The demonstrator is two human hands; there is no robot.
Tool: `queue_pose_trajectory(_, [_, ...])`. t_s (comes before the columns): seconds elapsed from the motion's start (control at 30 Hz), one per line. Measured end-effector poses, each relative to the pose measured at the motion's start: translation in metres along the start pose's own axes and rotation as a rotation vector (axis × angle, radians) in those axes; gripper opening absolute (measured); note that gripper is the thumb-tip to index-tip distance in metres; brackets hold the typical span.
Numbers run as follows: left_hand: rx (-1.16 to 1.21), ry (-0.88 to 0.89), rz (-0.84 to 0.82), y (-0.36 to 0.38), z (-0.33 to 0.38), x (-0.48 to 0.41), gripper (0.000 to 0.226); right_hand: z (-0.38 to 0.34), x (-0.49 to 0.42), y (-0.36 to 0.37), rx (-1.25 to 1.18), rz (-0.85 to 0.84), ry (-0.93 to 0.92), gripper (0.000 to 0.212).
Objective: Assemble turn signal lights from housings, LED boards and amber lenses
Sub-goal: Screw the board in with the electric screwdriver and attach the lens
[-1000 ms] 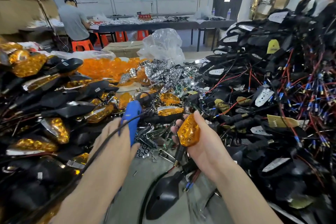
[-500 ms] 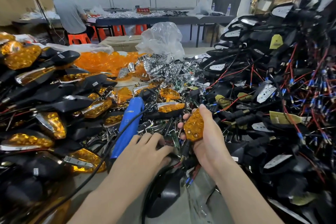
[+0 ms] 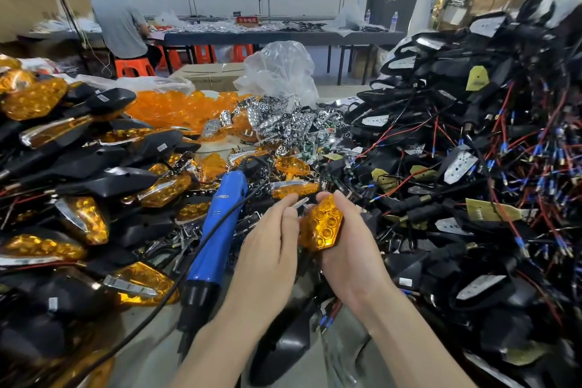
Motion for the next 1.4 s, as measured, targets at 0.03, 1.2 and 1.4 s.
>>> queue_pose_trajectory(0.03, [0.005,0.017,0.018,0.0,0.0,0.001,0.043,0.001,0.0,0.0,-0.001,0.002,0.002,0.028])
queue_pose_trajectory(1.2, [0.054,0.039,0.147,-0.006,-0.001,0.005,0.033,0.014,0.001,0.003,0.122,-0.027,-0.06,0.02])
queue_pose_trajectory(1.4, [0.081,0.061,0.052,-0.002,0.003,0.011,0.029,0.005,0.001,0.001,0.134,0.031,-0.127,0.004])
Point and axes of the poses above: each hand's wrist, its own x-axis away from the middle knuckle, its own y-axis out of the palm, z = x × y, the point moved 6 cm from there along -x, towards the middle knuckle, and after that the axes turned 11 degrees about -x, right-handed, at the moved point
